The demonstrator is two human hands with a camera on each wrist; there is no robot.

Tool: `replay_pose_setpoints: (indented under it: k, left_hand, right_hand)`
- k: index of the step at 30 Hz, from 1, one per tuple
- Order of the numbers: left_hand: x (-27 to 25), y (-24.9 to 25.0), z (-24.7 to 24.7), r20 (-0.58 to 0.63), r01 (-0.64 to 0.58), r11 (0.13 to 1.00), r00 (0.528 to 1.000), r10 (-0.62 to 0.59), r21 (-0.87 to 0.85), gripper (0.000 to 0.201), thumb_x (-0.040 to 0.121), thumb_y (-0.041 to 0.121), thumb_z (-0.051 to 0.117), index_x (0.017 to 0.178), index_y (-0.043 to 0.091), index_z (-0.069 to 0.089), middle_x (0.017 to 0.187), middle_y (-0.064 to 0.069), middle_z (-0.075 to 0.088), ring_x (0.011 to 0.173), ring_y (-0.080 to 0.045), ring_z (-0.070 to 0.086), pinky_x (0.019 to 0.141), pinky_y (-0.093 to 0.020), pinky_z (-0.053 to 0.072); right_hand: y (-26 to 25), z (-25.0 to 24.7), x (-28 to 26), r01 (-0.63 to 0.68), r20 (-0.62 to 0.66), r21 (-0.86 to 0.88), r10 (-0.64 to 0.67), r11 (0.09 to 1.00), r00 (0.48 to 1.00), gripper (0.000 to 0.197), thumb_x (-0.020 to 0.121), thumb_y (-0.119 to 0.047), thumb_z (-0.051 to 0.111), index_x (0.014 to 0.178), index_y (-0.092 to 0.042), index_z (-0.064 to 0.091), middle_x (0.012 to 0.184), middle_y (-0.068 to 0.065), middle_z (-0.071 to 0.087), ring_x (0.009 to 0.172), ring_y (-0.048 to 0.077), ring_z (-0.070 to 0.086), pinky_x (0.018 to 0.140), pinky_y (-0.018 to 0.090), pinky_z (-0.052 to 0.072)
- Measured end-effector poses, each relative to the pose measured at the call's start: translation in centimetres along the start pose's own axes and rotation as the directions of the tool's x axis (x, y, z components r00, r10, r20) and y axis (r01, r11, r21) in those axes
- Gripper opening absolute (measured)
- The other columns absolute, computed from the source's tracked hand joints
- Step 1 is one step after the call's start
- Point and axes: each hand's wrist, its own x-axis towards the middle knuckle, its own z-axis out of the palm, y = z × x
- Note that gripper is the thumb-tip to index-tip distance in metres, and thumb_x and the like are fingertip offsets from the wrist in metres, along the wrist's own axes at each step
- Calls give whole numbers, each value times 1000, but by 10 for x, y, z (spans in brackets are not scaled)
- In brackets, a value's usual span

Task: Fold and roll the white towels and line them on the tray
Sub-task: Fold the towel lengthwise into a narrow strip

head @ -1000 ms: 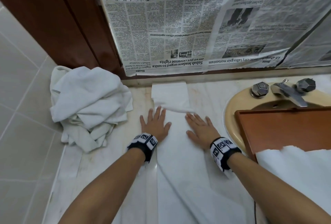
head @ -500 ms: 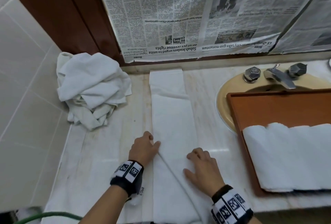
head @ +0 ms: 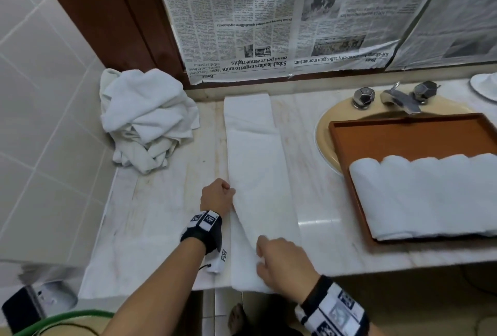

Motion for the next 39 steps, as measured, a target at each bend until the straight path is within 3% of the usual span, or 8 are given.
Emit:
replay_pose_setpoints:
  k: [7, 11, 15, 20, 26, 29, 33, 39]
  left_hand:
    - [-14, -5, -11, 41, -57, 997, 997, 60, -57, 18, 93, 23, 64, 105, 11, 66, 80, 7, 60, 83, -13, 55, 61, -6, 34]
    - [-43, -30, -17, 92, -137, 990, 986, 138, -15, 23, 93, 28, 64, 111, 13, 63, 93, 3, 63, 88, -14, 58, 75, -16, 39]
    - [-70, -45, -7, 110, -225, 972, 970, 217, 63, 24, 92, 35, 62, 106, 16, 59, 95, 1, 60, 89, -18, 57, 77, -30, 46]
    - [-80, -47, -6, 110, -205, 976, 974, 197, 68, 19, 91, 27, 60, 107, 17, 58, 102, 2, 58, 96, -17, 57, 78, -30, 45]
    - [-54, -34, -9, 55, -323, 932, 947, 318, 164, 44, 101, 28, 46, 145, 19, 44, 150, -1, 40, 135, -27, 37, 106, -42, 37]
    - [-33, -21, -2, 203, -386, 846, 921, 332, 368, 55, 105, 45, 25, 157, 33, 15, 164, 17, 7, 152, -21, 5, 118, -49, 17]
    - [-21, -23, 12, 358, -421, 737, 898, 256, 529, 66, 91, 61, -8, 155, 43, -10, 158, 27, -21, 152, -23, -16, 120, -57, -2]
    - [-22, -51, -12, 245, -178, 838, 968, 55, 516, 53, 101, 58, 10, 149, 56, -12, 158, 27, -23, 151, -23, -19, 118, -60, -6]
  right_hand:
    - [-22, 73, -4, -79, 110, 69, 71, 995, 991, 20, 93, -20, 50, 113, -18, 49, 107, 8, 62, 98, 27, 60, 80, 37, 47]
    - [-1, 61, 3, 2, -181, 428, 84, 904, 980, 7, 91, -28, 56, 89, -23, 61, 84, -7, 65, 78, 9, 60, 78, 32, 51]
    - [31, 47, 28, -18, -513, 238, 141, 971, 847, 19, 94, -22, 56, 112, -17, 60, 104, -5, 56, 97, 12, 52, 85, 27, 43]
    - [39, 60, 33, 26, -291, -45, -38, 999, 956, 31, 92, -29, 55, 120, -16, 59, 121, 1, 52, 111, 21, 50, 91, 34, 44]
    - [53, 30, 65, 64, -341, -14, -65, 998, 938, 60, 87, -48, 29, 130, -15, 56, 134, 1, 54, 123, 23, 50, 98, 39, 44]
    - [51, 11, 106, 56, -210, -134, -83, 989, 974, 78, 88, -53, 6, 154, -17, 26, 162, 0, 20, 150, 20, 17, 117, 43, 20]
    - [62, 12, 137, 66, -43, -294, -82, 954, 996, 83, 84, -66, -20, 156, -26, -10, 162, -12, -17, 150, 13, -14, 121, 44, -5]
    - [113, -8, 130, -242, -169, -199, 210, 950, 963, 64, 102, -50, 9, 156, -21, -10, 160, -10, -21, 150, 16, -15, 121, 47, -7]
